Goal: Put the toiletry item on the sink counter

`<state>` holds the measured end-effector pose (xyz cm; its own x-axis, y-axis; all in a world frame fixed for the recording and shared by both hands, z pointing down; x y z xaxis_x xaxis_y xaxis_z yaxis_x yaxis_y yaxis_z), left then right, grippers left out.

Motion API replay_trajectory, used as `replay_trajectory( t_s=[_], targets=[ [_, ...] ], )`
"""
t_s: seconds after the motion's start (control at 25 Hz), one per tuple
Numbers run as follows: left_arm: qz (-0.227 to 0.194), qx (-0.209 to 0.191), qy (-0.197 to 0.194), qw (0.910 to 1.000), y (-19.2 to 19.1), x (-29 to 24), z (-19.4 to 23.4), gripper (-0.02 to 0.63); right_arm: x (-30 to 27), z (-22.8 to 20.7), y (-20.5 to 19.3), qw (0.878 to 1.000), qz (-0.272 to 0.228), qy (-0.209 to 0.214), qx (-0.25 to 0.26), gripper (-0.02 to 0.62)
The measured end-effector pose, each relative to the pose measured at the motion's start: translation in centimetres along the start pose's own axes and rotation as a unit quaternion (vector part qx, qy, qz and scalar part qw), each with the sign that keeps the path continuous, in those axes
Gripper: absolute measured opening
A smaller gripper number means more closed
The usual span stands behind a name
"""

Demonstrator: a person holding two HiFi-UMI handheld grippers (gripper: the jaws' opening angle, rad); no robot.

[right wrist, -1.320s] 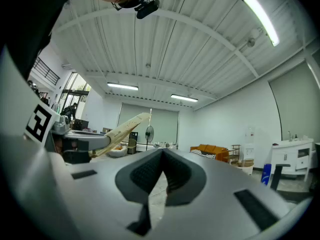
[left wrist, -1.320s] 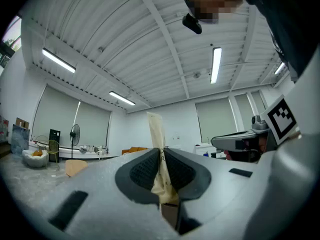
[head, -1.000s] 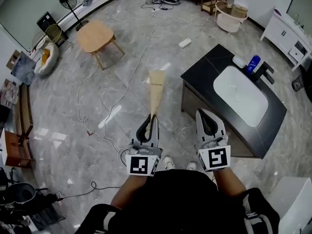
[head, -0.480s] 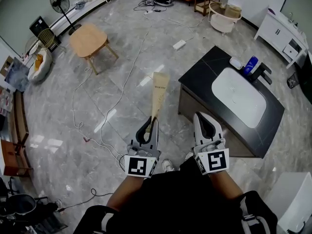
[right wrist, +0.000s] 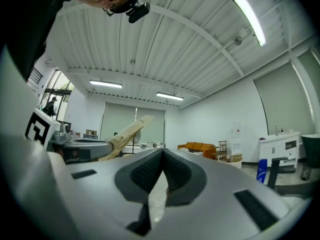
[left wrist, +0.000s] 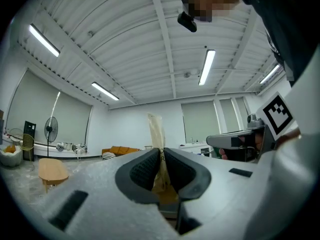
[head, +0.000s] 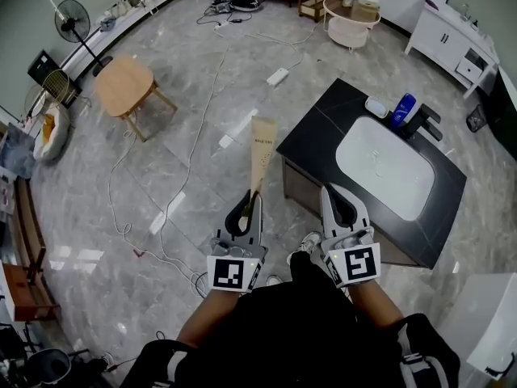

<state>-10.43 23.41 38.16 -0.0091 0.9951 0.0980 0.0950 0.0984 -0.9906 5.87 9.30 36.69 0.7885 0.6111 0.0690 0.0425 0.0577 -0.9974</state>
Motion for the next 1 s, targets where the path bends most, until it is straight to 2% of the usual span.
replay_trajectory(
  t_s=[0.16,0.68,1.0],
  targets=[
    [-0.001,0.001,-0.021,0.9998,-0.9,-4.2,1.5,0.042,-3.4,-2.6,-0.4,1.000,0.007,-0.024,-0.013,0.005],
    [0.007,0.006,-0.069,0.9975,-2.8,-18.2,4.8,0.043,-11.7,-10.9,0.2,0.998,0.001,-0.060,0.010,0.005],
    [0.049,0.021,-0.114,0.9920,-5.3,-25.2,7.0,0.043,-15.7,-14.2,-1.0,0.992,0.019,-0.121,0.014,0.005]
  ],
)
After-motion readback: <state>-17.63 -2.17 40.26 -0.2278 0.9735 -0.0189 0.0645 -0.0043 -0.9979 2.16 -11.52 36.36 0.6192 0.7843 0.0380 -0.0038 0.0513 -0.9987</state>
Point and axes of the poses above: the fingertips, and each gripper's own axes: x backward along the fingers, z to its left, y out of its top, the point moved 8 cm from there along x, backward along the fingers, and after that the axes turned 14 degrees about -y, right-handed, at the moved point
